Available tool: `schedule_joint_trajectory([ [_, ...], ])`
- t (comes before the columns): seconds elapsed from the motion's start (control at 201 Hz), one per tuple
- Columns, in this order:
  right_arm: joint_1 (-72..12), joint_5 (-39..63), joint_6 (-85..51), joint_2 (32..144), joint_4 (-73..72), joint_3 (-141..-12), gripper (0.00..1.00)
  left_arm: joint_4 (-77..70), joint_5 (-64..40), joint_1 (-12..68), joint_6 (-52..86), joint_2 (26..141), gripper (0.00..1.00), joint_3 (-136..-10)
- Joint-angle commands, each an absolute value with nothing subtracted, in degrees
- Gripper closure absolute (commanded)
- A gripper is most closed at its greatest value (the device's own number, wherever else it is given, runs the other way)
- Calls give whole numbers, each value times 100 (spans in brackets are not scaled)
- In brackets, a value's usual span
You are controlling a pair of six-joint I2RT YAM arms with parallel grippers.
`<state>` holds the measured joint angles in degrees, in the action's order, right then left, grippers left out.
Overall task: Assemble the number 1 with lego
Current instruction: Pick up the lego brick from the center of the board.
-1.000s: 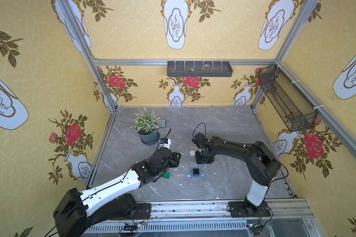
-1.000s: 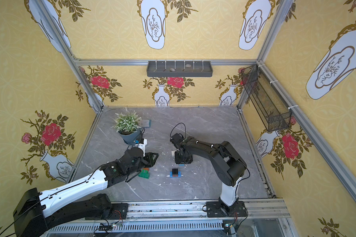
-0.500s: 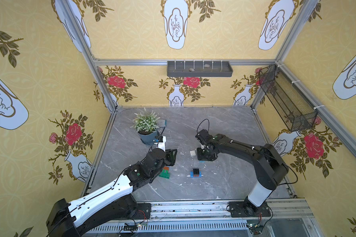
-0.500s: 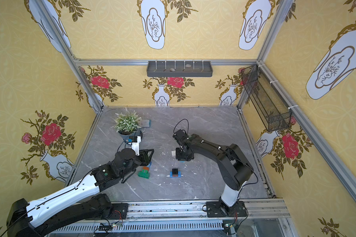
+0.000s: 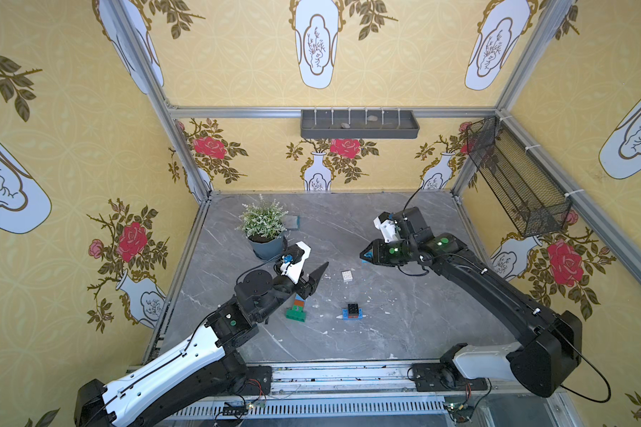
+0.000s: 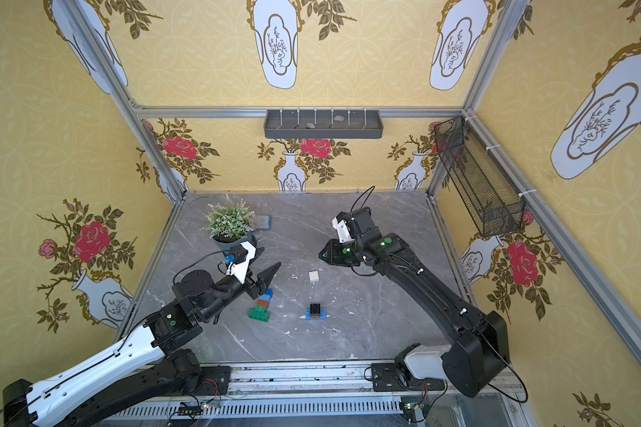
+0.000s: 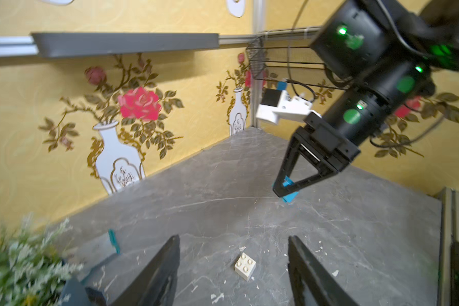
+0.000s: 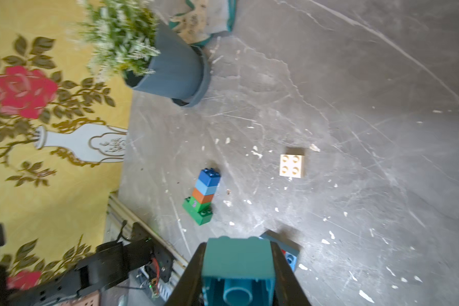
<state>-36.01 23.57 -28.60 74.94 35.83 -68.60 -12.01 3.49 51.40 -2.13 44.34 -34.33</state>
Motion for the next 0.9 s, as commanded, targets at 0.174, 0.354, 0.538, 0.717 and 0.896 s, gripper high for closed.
schedule_joint_trajectory([
  [0.174, -3608, 4503, -2716, 7087, 3338, -7260, 85, -2150, -1734, 5140, -2026, 4531, 19, -3490],
  [0.354, -3621, 5533, -2865, 7014, 2960, -7426, 85, -2340, -2365, 5164, -2064, 4842, 13, -3778],
  [0.538, -3621, 6325, -3349, 6892, 2119, -7257, 86, -2839, -2220, 5193, -1790, 5195, 12, -3992],
  [0.717, -3617, 6808, -3924, 6853, 1277, -7021, 86, -3169, -2102, 5211, -1566, 5411, 22, -4057],
  [0.896, -3629, 7000, -4195, 6829, 908, -6887, 86, -3324, -2063, 5217, -1469, 5491, 33, -4085],
])
